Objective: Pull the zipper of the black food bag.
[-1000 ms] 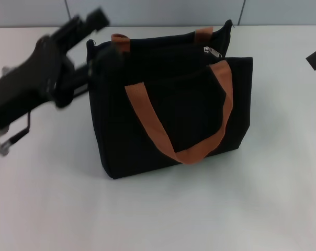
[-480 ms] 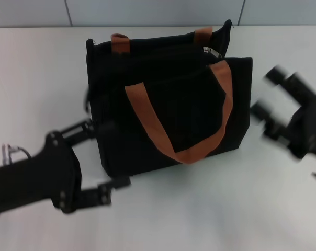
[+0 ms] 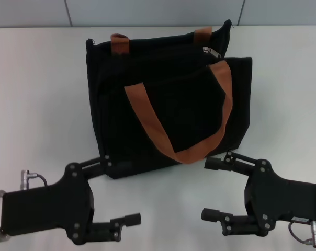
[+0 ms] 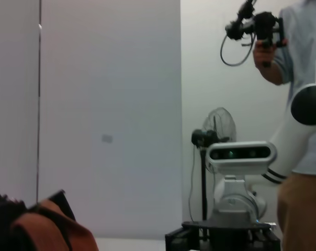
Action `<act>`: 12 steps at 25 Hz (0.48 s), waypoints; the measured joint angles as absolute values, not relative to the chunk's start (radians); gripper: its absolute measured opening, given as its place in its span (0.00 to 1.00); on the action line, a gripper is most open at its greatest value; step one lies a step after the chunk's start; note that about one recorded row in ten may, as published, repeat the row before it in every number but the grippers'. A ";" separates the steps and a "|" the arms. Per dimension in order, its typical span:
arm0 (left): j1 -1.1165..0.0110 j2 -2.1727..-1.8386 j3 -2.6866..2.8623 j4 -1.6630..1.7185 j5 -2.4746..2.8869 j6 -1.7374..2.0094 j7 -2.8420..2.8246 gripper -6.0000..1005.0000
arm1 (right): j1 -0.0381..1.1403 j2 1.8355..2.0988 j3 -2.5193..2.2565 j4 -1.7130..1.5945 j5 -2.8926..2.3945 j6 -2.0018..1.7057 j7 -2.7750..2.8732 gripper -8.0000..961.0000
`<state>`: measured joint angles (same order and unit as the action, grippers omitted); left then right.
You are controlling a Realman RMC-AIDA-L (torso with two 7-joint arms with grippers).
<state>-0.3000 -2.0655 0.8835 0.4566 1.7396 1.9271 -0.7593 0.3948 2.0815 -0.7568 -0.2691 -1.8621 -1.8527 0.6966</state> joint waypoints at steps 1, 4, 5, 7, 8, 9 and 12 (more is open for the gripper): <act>-0.301 -2.066 0.884 0.457 1.759 1.918 -0.756 0.81 | 0.396 2.082 -0.760 -0.268 -1.865 -1.845 0.697 0.88; -0.303 -2.067 0.884 0.457 1.767 1.905 -0.757 0.81 | 0.402 2.082 -0.765 -0.265 -1.866 -1.832 0.704 0.88; -0.303 -2.067 0.884 0.457 1.767 1.905 -0.757 0.81 | 0.405 2.082 -0.766 -0.263 -1.866 -1.826 0.706 0.88; -0.304 -2.067 0.885 0.456 1.772 1.887 -0.761 0.81 | 0.406 2.083 -0.766 -0.262 -1.866 -1.821 0.706 0.88; -0.304 -2.067 0.885 0.456 1.772 1.887 -0.761 0.81 | 0.406 2.084 -0.766 -0.260 -1.866 -1.816 0.705 0.88; -0.303 -2.067 0.885 0.455 1.776 1.882 -0.759 0.81 | 0.406 2.085 -0.766 -0.256 -1.865 -1.811 0.705 0.88; -0.297 -2.069 0.885 0.432 1.791 1.847 -0.751 0.81 | 0.405 2.086 -0.764 -0.241 -1.862 -1.802 0.697 0.88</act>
